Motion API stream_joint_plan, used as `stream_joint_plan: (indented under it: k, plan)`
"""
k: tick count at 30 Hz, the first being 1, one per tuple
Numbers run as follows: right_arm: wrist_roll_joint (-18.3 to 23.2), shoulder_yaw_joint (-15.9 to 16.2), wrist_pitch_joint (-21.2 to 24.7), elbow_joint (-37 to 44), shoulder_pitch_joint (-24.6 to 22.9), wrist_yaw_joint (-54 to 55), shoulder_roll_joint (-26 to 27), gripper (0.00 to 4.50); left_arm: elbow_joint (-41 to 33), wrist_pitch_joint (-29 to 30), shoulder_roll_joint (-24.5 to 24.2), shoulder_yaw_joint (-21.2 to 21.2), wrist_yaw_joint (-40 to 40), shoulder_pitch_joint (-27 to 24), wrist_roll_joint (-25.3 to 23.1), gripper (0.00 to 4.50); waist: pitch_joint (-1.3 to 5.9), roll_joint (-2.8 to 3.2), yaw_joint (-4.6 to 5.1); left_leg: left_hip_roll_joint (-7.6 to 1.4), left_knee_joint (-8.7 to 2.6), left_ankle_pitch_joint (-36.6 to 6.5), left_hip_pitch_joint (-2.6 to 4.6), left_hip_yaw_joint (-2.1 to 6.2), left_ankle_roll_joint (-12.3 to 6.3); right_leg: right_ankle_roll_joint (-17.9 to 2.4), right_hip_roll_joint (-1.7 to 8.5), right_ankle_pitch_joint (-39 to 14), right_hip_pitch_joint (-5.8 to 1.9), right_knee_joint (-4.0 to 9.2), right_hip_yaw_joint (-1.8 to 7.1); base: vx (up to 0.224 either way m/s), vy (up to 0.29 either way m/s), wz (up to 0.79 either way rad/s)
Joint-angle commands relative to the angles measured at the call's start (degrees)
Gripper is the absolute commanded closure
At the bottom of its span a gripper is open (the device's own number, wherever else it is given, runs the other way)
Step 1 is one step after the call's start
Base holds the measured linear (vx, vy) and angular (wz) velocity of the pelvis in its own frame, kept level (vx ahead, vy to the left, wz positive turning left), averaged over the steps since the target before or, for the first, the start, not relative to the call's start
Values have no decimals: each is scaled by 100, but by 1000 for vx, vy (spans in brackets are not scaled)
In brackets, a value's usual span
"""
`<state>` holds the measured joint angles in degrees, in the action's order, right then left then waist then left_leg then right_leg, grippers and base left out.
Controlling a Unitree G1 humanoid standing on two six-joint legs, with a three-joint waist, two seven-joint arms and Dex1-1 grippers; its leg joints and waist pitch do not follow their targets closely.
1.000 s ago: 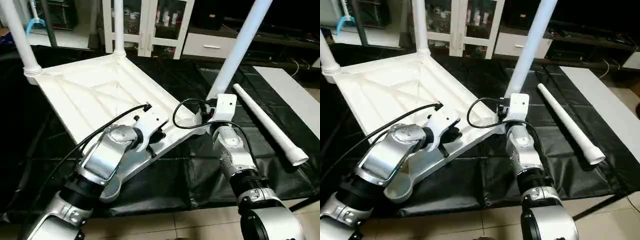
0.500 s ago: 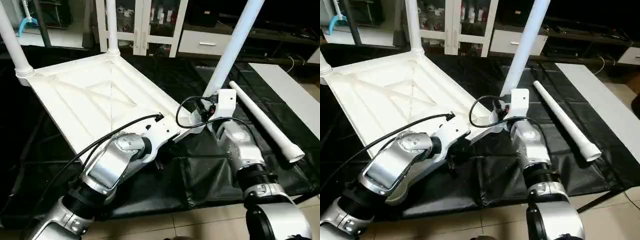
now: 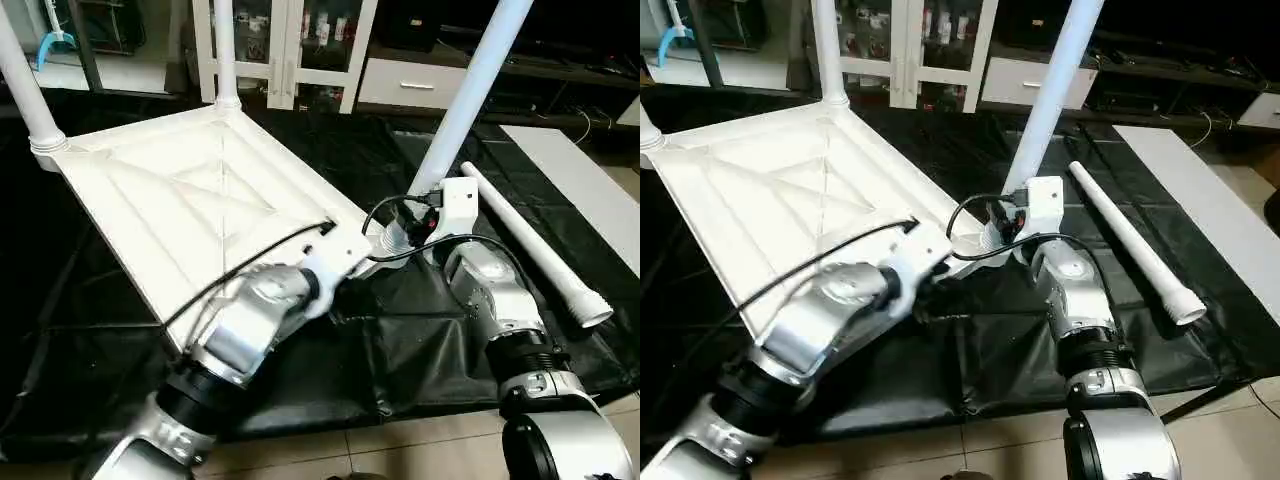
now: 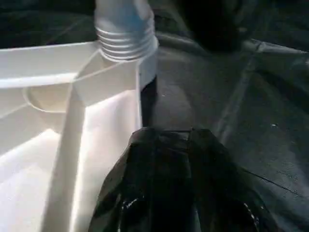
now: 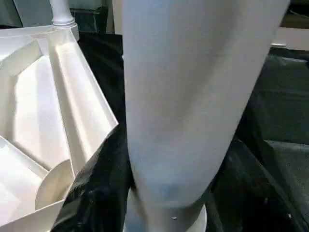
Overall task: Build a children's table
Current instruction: Insert table leg to table base
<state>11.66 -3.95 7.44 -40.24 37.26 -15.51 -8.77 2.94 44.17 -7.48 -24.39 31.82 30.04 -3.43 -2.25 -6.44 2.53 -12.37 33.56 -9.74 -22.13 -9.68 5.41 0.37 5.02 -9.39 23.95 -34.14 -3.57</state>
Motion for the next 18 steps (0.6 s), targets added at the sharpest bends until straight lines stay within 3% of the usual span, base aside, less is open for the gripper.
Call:
stream_joint_plan:
  k: [1,6,14,16,18]
  plan:
    - [-42,46,316,-176,-216,-45,-73,265,86,61,144,74,-127,19,74,291,325,51,-53,-59,-370,-1520,73,-64,-22,-828,172,-1404,-228,403,185,0,0,0]
    - [-70,9,397,-85,-247,-73,-67,265,590,-406,111,31,-499,166,-290,246,341,42,-91,-56,-369,-1502,62,-53,-29,-683,168,-1490,-243,409,179,0,0,0]
    - [-57,7,444,-13,-281,-72,-31,265,904,-388,294,29,-437,91,-120,179,345,37,-142,-59,-360,-1350,72,-71,-33,-804,174,-1262,-249,381,182,0,0,0]
    - [-61,-2,466,12,-292,-60,-26,265,1003,-416,392,61,-429,79,-61,179,343,66,-155,-57,-363,-1372,74,-69,-24,-802,173,-1306,-248,383,183,0,0,0]
    - [-64,-8,474,20,-296,-50,-23,265,1079,-452,441,72,-444,88,-56,179,349,43,-154,-57,-359,-1375,69,-71,-26,-795,174,-1296,-254,393,182,0,0,0]
